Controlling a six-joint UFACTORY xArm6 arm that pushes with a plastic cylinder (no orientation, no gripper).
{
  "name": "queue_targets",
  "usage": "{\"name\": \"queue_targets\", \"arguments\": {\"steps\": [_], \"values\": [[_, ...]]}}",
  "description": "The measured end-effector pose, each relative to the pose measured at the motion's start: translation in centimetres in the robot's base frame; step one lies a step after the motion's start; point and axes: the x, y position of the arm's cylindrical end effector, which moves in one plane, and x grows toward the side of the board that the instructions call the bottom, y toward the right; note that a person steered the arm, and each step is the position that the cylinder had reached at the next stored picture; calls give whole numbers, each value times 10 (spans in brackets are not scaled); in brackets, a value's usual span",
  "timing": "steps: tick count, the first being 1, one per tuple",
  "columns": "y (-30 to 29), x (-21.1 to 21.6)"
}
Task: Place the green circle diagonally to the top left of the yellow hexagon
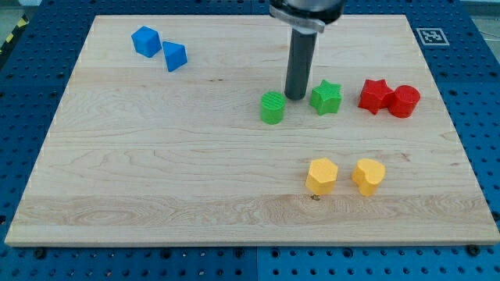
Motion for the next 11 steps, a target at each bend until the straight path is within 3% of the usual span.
{"name": "queue_targets", "arguments": {"steps": [1,3,6,7,8,10,11], "values": [[30,-11],[81,91],[28,-16],[-12,-14],[-34,21],[4,93],[-15,76]]}}
